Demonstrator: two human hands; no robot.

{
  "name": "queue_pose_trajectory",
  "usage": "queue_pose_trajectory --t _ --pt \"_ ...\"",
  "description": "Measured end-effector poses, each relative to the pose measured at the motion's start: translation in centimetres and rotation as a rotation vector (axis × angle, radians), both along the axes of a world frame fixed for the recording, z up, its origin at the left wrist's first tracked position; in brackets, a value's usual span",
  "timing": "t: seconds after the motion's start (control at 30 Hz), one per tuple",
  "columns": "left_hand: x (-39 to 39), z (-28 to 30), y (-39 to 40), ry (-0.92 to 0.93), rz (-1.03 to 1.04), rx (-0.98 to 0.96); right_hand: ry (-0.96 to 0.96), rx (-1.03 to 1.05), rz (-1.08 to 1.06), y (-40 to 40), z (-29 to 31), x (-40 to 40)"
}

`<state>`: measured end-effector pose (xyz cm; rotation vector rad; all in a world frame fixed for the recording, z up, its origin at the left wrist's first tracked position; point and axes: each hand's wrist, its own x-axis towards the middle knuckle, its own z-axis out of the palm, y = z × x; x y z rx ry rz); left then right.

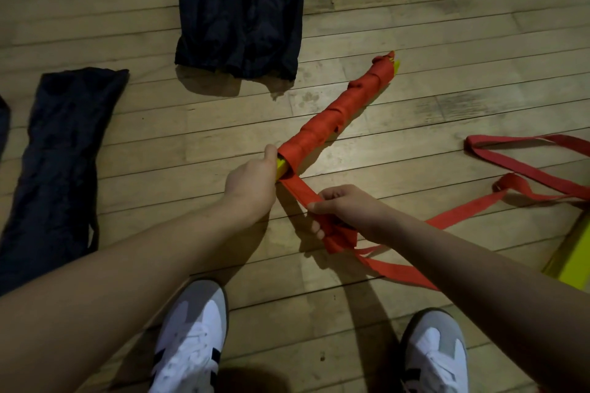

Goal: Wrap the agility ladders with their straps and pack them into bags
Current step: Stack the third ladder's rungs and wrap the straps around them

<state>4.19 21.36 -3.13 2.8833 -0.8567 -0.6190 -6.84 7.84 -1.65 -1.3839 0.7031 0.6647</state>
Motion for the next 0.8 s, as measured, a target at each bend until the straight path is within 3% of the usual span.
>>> queue_pose_trajectory --t 0.07,0.2,0.3,0.5,0.8 --pt "-0.1 0.1 -0.4 0.008 -0.016 0.031 -0.001 0.004 -0.005 -0.2 0.0 0.0" --pt "-0.9 -0.1 -1.2 0.252 0.076 0.001 -0.001 -0.003 -0.047 -0.4 -0.1 0.0" --pt "-1.4 -0.1 -1.1 0.317 0.048 -0.018 -0.021 -0.008 -0.04 -0.5 -0.1 0.1" --pt "-0.4 0.4 -1.0 0.229 -0.075 -0.022 -0.011 -0.022 -0.013 -0.9 -0.8 -0.6" --pt "-0.5 -0.4 -0.6 0.229 0.146 -0.105 -0.048 -0.424 0.228 -1.1 -1.0 0.3"
